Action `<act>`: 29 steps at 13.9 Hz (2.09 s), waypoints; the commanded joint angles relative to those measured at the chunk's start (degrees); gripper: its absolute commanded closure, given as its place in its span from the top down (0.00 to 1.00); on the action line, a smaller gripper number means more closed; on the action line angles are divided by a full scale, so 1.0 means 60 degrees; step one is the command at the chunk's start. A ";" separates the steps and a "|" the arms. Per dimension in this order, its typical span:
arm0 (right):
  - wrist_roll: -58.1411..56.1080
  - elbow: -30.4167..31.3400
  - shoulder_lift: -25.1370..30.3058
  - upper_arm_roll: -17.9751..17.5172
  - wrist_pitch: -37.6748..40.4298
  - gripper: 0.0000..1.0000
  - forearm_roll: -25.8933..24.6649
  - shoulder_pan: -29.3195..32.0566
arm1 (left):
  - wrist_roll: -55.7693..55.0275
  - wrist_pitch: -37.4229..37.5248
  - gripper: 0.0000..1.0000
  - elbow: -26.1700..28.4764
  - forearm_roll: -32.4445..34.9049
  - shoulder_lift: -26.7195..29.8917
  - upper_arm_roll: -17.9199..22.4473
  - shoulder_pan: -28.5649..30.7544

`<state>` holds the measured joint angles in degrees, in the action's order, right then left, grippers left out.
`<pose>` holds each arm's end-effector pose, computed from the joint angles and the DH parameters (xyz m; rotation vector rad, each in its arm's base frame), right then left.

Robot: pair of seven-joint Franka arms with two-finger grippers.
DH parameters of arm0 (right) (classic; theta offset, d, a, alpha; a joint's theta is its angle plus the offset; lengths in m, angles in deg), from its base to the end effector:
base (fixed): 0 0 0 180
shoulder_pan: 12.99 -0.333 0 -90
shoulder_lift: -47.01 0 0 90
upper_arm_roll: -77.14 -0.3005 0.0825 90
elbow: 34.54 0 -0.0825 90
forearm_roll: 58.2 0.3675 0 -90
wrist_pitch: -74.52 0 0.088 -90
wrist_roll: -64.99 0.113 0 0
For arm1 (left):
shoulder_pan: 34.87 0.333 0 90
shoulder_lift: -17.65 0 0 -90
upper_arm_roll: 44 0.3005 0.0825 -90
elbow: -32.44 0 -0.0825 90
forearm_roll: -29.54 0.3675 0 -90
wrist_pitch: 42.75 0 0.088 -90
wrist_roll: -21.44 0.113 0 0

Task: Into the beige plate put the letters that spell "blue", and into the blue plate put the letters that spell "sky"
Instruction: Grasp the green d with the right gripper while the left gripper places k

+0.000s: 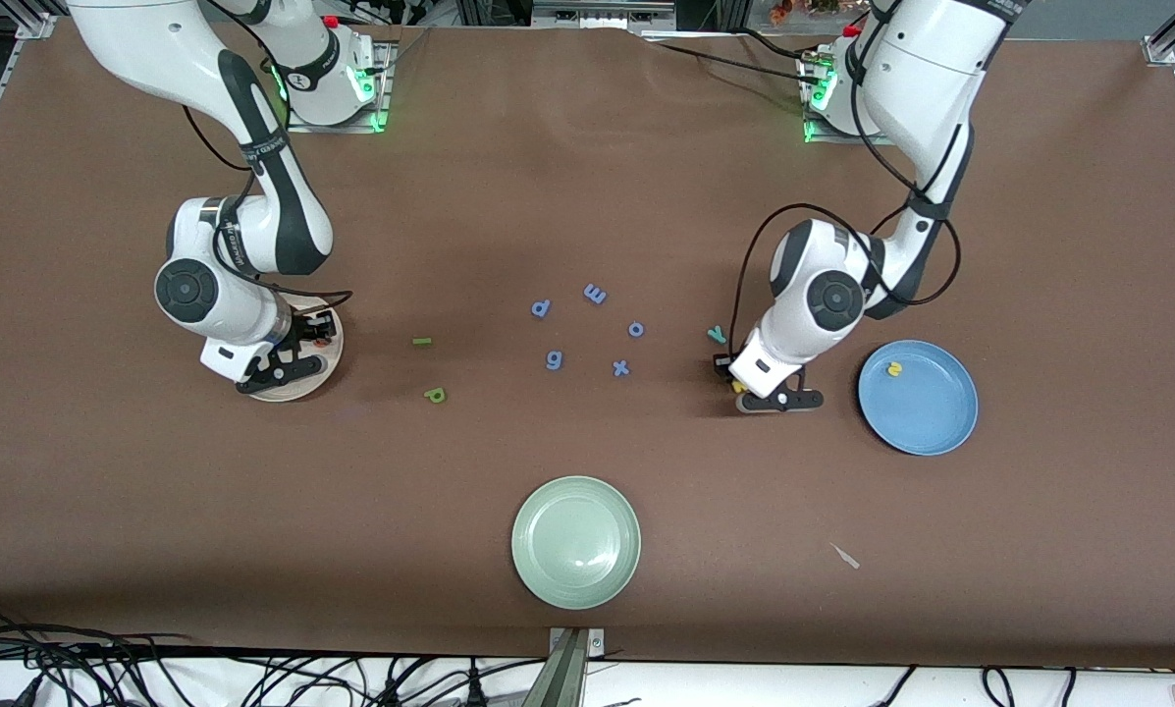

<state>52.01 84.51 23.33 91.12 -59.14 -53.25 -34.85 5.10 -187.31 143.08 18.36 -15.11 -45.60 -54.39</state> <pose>0.5496 0.0773 0.2136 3.0617 0.4824 -0.2254 0.5673 -0.2174 0.1841 3.0100 0.1193 -0.0350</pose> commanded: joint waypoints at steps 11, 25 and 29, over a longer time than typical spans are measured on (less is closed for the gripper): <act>0.3216 -0.3917 -0.2511 -0.0017 0.0686 1.00 0.1930 -0.2113 | 0.5375 0.1109 0.29 0.1350 0.0853 0.1667 0.0048 0.3605; 0.3233 -0.4095 -0.3289 -0.0017 0.0027 0.70 0.1916 -0.2245 | 0.0850 0.0803 0.59 0.1277 -0.0301 0.1742 -0.0055 -0.0597; 0.3233 -0.4110 -0.3348 -0.0017 0.0012 0.41 0.1930 -0.2245 | 0.0819 0.0378 0.52 0.1365 -0.0583 0.1316 -0.0040 -0.0980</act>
<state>71.14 61.26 4.67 90.80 -58.94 -42.80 -47.82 9.48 -183.57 151.03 16.57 -6.16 -46.75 -59.77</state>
